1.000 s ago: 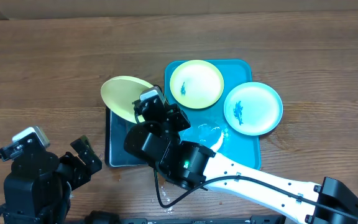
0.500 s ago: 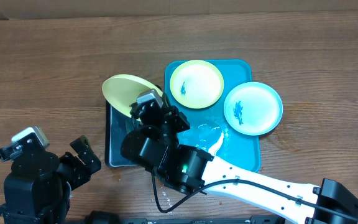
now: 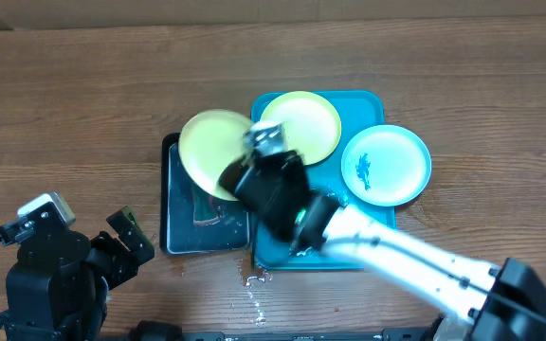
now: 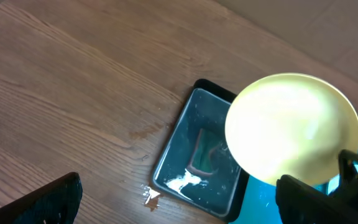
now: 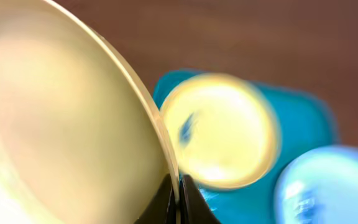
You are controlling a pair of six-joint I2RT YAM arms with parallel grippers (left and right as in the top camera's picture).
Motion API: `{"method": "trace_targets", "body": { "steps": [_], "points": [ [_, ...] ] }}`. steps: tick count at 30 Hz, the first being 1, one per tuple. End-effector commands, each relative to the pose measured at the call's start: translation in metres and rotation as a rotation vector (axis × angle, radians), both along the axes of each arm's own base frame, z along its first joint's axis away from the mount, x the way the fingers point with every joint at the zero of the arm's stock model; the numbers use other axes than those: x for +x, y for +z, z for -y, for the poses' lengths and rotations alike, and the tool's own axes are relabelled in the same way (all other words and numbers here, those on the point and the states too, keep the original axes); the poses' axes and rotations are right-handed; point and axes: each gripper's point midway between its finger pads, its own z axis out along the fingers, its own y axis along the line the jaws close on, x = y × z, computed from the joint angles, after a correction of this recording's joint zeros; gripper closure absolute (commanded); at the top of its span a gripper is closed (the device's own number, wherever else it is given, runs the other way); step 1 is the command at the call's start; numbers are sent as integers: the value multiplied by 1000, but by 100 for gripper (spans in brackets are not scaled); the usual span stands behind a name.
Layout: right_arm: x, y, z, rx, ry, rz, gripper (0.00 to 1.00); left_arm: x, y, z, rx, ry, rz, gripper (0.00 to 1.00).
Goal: Clean dirty plates on tray and stack at the side
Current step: 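Carry the plate right and set it on the table beside the teal tray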
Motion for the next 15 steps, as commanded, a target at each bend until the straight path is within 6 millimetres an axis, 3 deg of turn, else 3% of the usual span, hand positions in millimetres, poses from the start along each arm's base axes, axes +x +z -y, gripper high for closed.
{"method": "trace_targets", "body": {
  "steps": [1, 4, 7, 11, 15],
  "points": [
    [-3, -9, -22, 444, 49, -362, 96, 0, 4, -2, -3, 17, 16, 0],
    [7, 5, -7, 606, 139, -496, 96, 0, 4, -2, -3, 17, 16, 0],
    [20, 22, 27, 691, 155, -519, 96, 0, 4, -2, -3, 17, 16, 0],
    [42, 36, 102, 748, -19, -484, 96, 0, 4, -2, -3, 17, 16, 0],
    [57, 37, 204, 793, -287, -439, 96, 0, 4, -2, -3, 17, 16, 0]
  ]
}}
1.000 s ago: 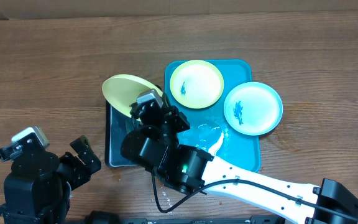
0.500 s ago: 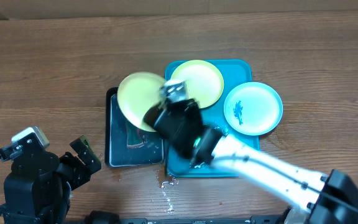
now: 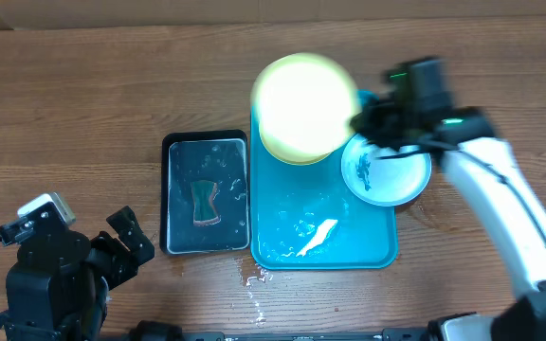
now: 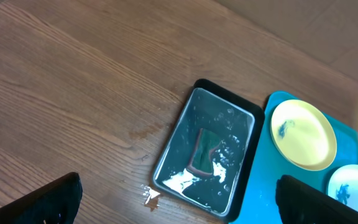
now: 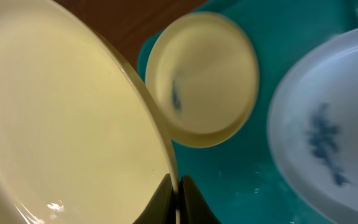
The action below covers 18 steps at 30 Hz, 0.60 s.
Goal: Clean dirty plates on tray and stack at the side
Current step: 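Carry the plate right and set it on the table beside the teal tray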
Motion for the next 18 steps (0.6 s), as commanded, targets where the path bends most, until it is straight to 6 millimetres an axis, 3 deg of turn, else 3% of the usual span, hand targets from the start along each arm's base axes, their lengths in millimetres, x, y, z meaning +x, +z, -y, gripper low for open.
{"method": "trace_targets", "body": {
  "steps": [1, 3, 6, 9, 12, 13, 18],
  "points": [
    [4, 22, 72, 38, -179, 13, 96, 0, 4, -2, -3, 17, 16, 0],
    [-3, 6, 135, -30, -357, -62, 96, 0, 4, -2, -3, 17, 16, 0],
    [-36, -21, 228, -196, -633, -205, 96, 0, 4, -2, -3, 17, 16, 0],
    [-81, -44, 294, -335, -828, -363, 96, 0, 4, -2, -3, 17, 16, 0],
    [-113, -67, 318, -340, -903, -484, 96, 0, 4, -2, -3, 17, 16, 0],
    [-127, -81, 319, -322, -914, -534, 96, 0, 4, -2, -3, 17, 16, 0],
    [-147, -123, 301, -313, -882, -617, 96, 0, 4, -2, -3, 17, 16, 0]
  ]
}}
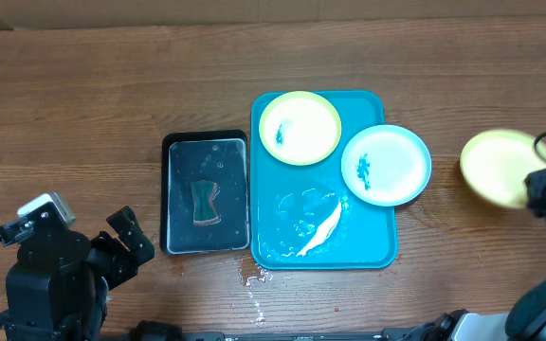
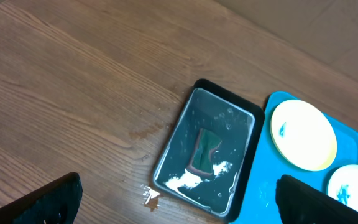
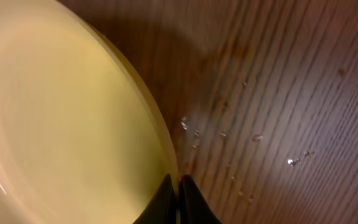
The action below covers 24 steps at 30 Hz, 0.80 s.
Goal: Clean dirty plates on tray and stack at the side
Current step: 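Carry the plate right and set it on the table beside the teal tray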
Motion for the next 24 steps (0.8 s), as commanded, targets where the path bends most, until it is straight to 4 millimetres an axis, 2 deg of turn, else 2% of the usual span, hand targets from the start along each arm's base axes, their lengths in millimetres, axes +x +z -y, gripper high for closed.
{"method": "trace_targets", "body": {
  "steps": [1, 4, 6, 10, 13, 14, 16, 17, 18, 22, 24],
  "points": [
    [-18, -36, -16, 22, 25, -73, 96, 1, 4, -1, -4, 17, 16, 0],
    [-27, -62, -34, 46, 59, -99, 96, 1, 4, -2, -3, 17, 17, 0],
    [-28, -72, -45, 50, 96, -111, 96, 1, 4, -2, -3, 17, 16, 0],
    [-18, -70, -66, 42, 224, -116, 96, 1, 4, -1, -4, 17, 16, 0],
    [-10, -57, -78, -3, 311, -117, 95, 1, 4, -1, -4, 17, 16, 0],
    [-7, -52, -79, -23, 325, -117, 90, 1, 4, -1, -4, 17, 17, 0],
    [-3, -39, -79, -47, 338, -99, 63, 1, 4, -1, -4, 17, 16, 0],
    [0, -31, -78, -55, 336, -84, 54, 1, 4, -1, -4, 17, 16, 0],
    [4, -23, -78, -58, 335, -62, 51, 1, 4, -1, -4, 17, 16, 0],
    [34, 16, -97, -18, 507, 123, 48, 1, 4, -1, -4, 17, 16, 0],
    [54, 36, -127, 58, 684, 281, 48, 1, 4, -1, -4, 17, 16, 0]
  ]
}}
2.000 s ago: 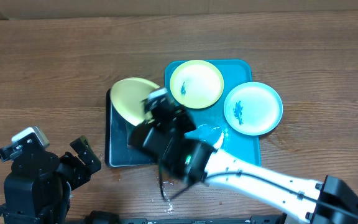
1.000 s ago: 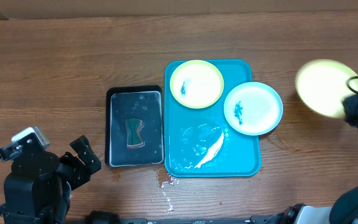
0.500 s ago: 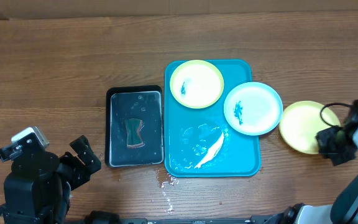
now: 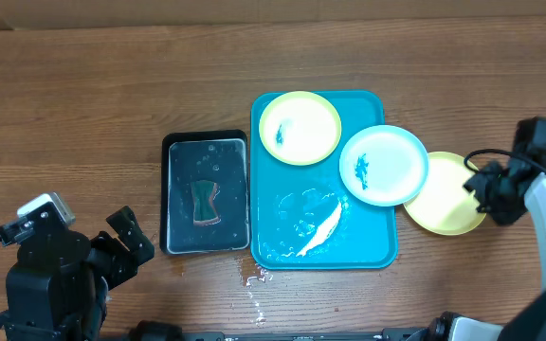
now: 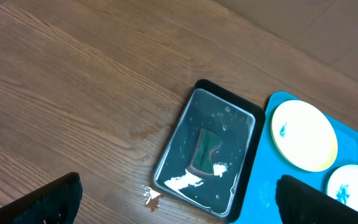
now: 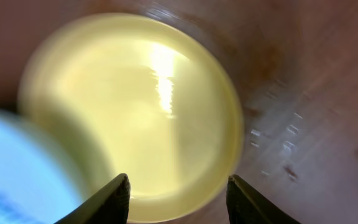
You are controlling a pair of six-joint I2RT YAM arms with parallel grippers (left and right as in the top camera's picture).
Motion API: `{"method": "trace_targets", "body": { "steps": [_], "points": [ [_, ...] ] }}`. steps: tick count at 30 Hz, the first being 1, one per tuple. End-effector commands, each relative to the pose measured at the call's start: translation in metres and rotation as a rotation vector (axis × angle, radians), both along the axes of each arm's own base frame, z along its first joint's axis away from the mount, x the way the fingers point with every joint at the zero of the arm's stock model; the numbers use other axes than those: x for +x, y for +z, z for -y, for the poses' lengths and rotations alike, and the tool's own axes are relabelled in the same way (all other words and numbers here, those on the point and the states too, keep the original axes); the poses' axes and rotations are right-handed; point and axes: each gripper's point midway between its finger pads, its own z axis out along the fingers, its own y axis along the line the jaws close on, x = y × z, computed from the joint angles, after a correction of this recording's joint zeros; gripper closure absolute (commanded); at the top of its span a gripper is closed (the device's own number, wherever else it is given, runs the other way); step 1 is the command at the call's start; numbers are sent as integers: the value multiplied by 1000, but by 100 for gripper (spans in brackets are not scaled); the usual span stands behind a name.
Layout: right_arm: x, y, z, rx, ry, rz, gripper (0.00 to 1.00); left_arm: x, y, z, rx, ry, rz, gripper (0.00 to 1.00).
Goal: Clean dirty plates on tray and stack at the side
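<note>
A clean yellow plate (image 4: 446, 208) (image 6: 135, 106) lies flat on the table just right of the teal tray (image 4: 292, 248). My right gripper (image 4: 494, 189) (image 6: 178, 198) hovers open over the plate's right rim and holds nothing. On the tray are a yellow plate with a blue smear (image 4: 300, 128) (image 5: 303, 135) and a pale blue plate with a blue smear (image 4: 384, 166) (image 6: 5, 168). The pale blue plate's rim overlaps the clean plate's left edge. My left gripper (image 5: 179, 205) rests open at the lower left (image 4: 126, 244), far from the plates.
A black basin of water with a green sponge (image 4: 205, 202) (image 5: 204, 151) sits left of the tray. White foam (image 4: 318, 227) streaks the tray's bare front part. Water drops (image 4: 251, 281) wet the wood by the tray's front left corner.
My right gripper was shut on the yellow plate's rim at the far right. It has let go and stands open, and the plate lies on the table beside the tray.
My right gripper first held the yellow plate tilted over the black basin. It then held it over the back of the tray, then out past the tray's right side. Now the plate rests on the wood there, released. My left arm stayed still throughout.
</note>
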Motion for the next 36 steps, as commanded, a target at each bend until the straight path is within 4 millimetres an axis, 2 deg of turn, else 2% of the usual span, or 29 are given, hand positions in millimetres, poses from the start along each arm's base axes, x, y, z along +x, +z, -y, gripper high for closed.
{"method": "trace_targets", "body": {
  "steps": [1, 3, 6, 9, 12, 17, 19, 20, 23, 24, 29, 33, 36],
  "points": [
    [37, 47, -48, 147, 330, 262, 48, 1, 4, -1, -5, 15, 17, 0],
    [44, 51, -64, 177, 394, 299, 48, 1, 3, -1, -6, 14, 16, 0],
    [51, 40, -69, 122, 432, 277, 43, 1, 4, -1, -6, 14, 16, 0],
    [60, 16, -71, 56, 465, 248, 39, 1, 3, -1, -6, 14, 16, 0],
    [69, -10, -70, 13, 477, 208, 39, 1, 3, -1, -6, 14, 16, 0],
    [76, -43, -67, 10, 469, 145, 40, 1, 3, -1, -6, 14, 16, 0],
    [73, -54, -68, 34, 445, 113, 45, 1, 3, -1, -6, 14, 16, 0],
    [71, -59, -71, 52, 447, 101, 51, 1, 4, -1, -5, 15, 16, 0],
    [67, -66, -79, 107, 455, 79, 84, 1, 4, -1, -6, 14, 16, 0],
    [64, -66, -80, 115, 454, 70, 96, 1, 4, -1, -5, 15, 16, 0],
    [56, -52, -82, 131, 435, 55, 96, 1, 3, -1, -6, 14, 16, 0],
    [48, -22, -83, 121, 438, 84, 96, 1, 4, -1, -6, 14, 16, 0],
    [34, -1, -93, 150, 449, 103, 96, 1, 3, -1, -6, 14, 16, 0]
  ]
}}
